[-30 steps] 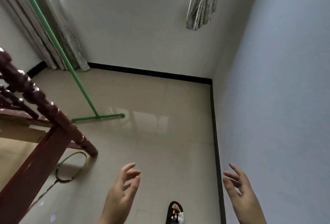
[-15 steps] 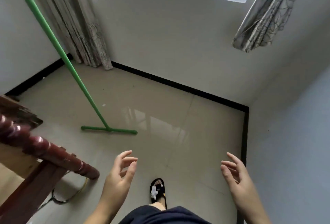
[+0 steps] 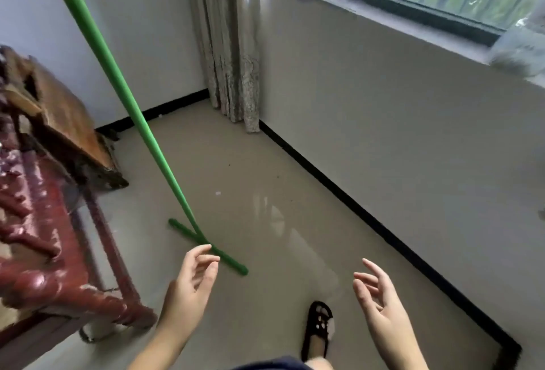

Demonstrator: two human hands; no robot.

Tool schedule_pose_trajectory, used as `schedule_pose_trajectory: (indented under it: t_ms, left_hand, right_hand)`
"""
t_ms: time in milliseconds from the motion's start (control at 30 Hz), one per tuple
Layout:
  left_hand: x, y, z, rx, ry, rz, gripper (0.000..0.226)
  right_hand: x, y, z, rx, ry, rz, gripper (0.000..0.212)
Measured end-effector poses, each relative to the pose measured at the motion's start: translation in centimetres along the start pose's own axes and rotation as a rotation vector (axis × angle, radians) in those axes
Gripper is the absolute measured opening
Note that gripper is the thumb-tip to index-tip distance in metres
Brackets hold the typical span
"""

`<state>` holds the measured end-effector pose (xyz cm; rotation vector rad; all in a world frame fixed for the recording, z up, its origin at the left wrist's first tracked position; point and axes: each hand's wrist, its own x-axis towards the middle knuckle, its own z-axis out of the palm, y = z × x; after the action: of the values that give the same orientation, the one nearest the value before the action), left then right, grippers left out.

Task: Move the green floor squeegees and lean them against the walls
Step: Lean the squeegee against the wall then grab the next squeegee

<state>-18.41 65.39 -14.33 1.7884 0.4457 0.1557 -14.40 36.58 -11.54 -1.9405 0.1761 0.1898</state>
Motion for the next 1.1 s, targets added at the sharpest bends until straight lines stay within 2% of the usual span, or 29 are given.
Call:
schedule_pose_trajectory:
  t_ms: [267, 500, 600, 700, 833, 967, 1033, 1100]
  left_hand:
    - [8.7, 3.0, 6.3, -0.058, 0.429, -0.135, 0.035]
    - [16.8, 4.1, 5.3, -0.03, 0.735, -0.244, 0.033]
    - [21.8, 4.2, 3.2, -0.007, 0.862, -0.276, 0.026]
    - [26.5, 5.1, 0.1, -0.033, 0.955, -0.369, 0.039]
    - [30.9, 6.1, -3.8, -0.124, 1.084, -0.405, 0.054]
    - [33.3, 7.8, -5.9, -0.027, 1.133, -0.446, 0.043]
    - [34.3, 8.7, -6.3, 0.08, 1.146, -0.561, 0.037]
    - [35.4, 9.3, -6.0, 0.11, 1.235, -0.657, 0.034]
  right_hand:
    - [22.2, -7.6, 0.4, -0.164, -0.508, -0.206, 0.035]
    - [35.0, -16.5, 12.3, -0.259, -0.861, -0.481, 0.035]
    - [37.5, -20.3, 18.9, -0.284, -1.008, -0.616, 0.039]
    - [38.7, -24.5, 24.6, -0.316, -1.131, -0.791, 0.042]
    - [38.7, -29.8, 31.0, -0.305, -1.326, -0.992, 0.044]
    - [37.1, -34.7, 36.9, -0.243, -1.581, -1.145, 0.047]
    - [36.3, -36.4, 39.3, -0.251, -1.762, -1.188, 0.049]
    - [35.7, -37.3, 40.8, -0.299, -1.936, -1.238, 0.036]
